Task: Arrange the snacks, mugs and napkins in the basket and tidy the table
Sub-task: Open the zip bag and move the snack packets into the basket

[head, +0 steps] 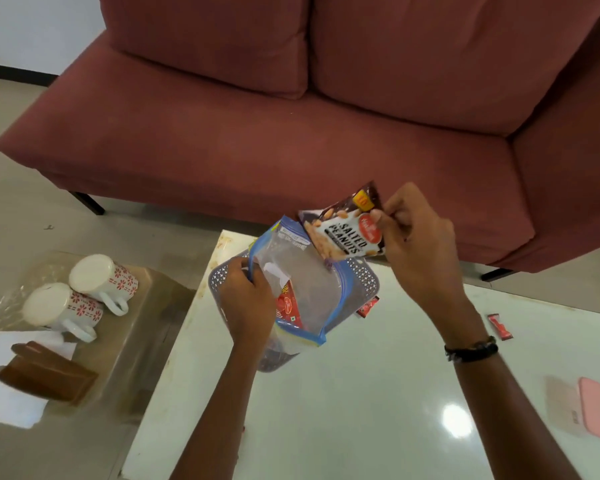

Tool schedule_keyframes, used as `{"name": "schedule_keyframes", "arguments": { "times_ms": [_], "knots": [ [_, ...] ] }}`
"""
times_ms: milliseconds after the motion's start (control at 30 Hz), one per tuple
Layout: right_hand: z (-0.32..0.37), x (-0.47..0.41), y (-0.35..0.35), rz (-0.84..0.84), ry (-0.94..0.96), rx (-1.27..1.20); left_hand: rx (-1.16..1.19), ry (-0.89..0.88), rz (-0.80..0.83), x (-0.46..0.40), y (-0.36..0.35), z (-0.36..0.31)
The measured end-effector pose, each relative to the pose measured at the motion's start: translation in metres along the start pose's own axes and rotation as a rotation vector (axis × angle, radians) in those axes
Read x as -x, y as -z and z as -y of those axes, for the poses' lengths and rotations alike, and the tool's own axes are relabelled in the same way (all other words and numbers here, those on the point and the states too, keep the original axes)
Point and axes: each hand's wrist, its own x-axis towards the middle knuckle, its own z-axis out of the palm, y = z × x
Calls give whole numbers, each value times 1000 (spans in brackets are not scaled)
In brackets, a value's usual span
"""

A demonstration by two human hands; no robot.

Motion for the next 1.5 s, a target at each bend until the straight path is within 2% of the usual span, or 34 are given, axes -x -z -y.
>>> {"name": "schedule_keyframes", "arguments": {
  "times_ms": [133,200,367,467,733,1000,1133,1200,1300,1333,1400,1500],
  "knots": [
    [-13,-13,14,-212,-39,32,-9,26,-16,0,7,2],
    [-27,-18,10,-208,-68,123,-20,28,-9,-1,11,4],
    [-75,-23,-43,79,-260,345,-15,35,24,-3,11,4],
    [-99,-19,-76,229,-296,409,3,27,50,-3,10,6],
    [-151,-15,-125,363,-397,499,-12,1,69,-5,9,17],
    [-165,-16,-119,275,-468,446,1,1,94,-3,9,16],
    [-145,-9,-102,188,-483,330,11,33,128,-1,10,16],
    [-112,-6,-87,97,-384,228,15,30,134,2,12,16],
    [-38,4,-66,2,-114,39,17,18,138,6,17,14],
    [-15,8,-66,46,-68,-18,17,13,139,7,19,13],
    [16,15,-82,276,-89,-3,21,7,137,10,22,11],
    [14,17,-131,637,-147,307,21,-3,130,12,25,12]
  ]
}}
